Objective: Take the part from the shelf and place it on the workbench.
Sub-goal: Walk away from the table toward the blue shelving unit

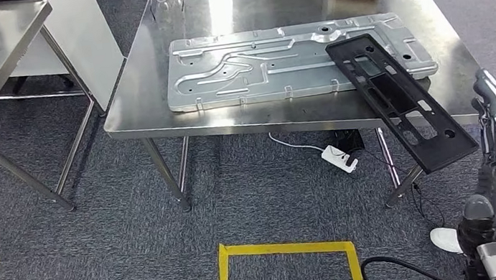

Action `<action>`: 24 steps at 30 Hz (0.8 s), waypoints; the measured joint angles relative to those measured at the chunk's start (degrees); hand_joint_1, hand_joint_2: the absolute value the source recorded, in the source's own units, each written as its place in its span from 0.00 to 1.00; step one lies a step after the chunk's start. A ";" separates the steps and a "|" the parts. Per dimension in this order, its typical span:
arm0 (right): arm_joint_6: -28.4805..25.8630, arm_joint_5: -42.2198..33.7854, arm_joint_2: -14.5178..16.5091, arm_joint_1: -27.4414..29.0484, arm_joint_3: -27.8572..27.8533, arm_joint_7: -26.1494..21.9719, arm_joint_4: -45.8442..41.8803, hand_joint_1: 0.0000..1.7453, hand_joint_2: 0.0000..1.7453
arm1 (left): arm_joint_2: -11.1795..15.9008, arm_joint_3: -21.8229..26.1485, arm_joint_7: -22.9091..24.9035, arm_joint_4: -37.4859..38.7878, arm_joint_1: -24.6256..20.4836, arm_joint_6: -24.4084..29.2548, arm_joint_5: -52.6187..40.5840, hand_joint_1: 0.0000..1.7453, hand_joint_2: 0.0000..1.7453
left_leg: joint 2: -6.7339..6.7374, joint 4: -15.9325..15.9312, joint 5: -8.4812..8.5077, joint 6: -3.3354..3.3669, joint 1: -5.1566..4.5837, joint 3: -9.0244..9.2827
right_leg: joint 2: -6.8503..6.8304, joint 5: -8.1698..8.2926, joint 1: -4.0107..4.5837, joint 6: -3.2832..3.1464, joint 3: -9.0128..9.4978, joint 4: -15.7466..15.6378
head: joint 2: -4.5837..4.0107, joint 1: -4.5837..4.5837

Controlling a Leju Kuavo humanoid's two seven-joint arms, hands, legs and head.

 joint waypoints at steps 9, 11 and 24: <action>0.00 -0.72 0.01 -0.27 0.00 -0.31 0.01 0.00 0.00 | -0.03 0.00 0.20 0.01 0.10 -0.36 0.01 0.00 0.00 | -0.19 1.68 3.36 -1.49 -0.58 -4.55 | 0.08 2.70 0.68 -1.58 12.12 -13.20 | 0.00 0.03; 0.01 -1.02 0.03 -0.37 0.00 -0.48 0.04 0.00 0.00 | 0.00 -0.01 0.31 0.04 0.22 -0.40 0.04 0.00 0.00 | -0.35 2.12 2.82 -2.18 -0.42 -5.14 | -0.09 3.78 0.48 -2.28 11.16 -13.50 | 0.00 0.14; -0.01 -1.62 0.09 -0.14 0.00 -1.33 0.04 0.00 0.00 | 0.03 -0.01 0.73 0.08 -0.24 -0.43 0.16 0.00 0.00 | -0.69 -0.92 -5.30 -2.80 0.20 6.06 | -0.49 11.82 0.21 -1.60 2.02 -12.81 | 0.01 -0.11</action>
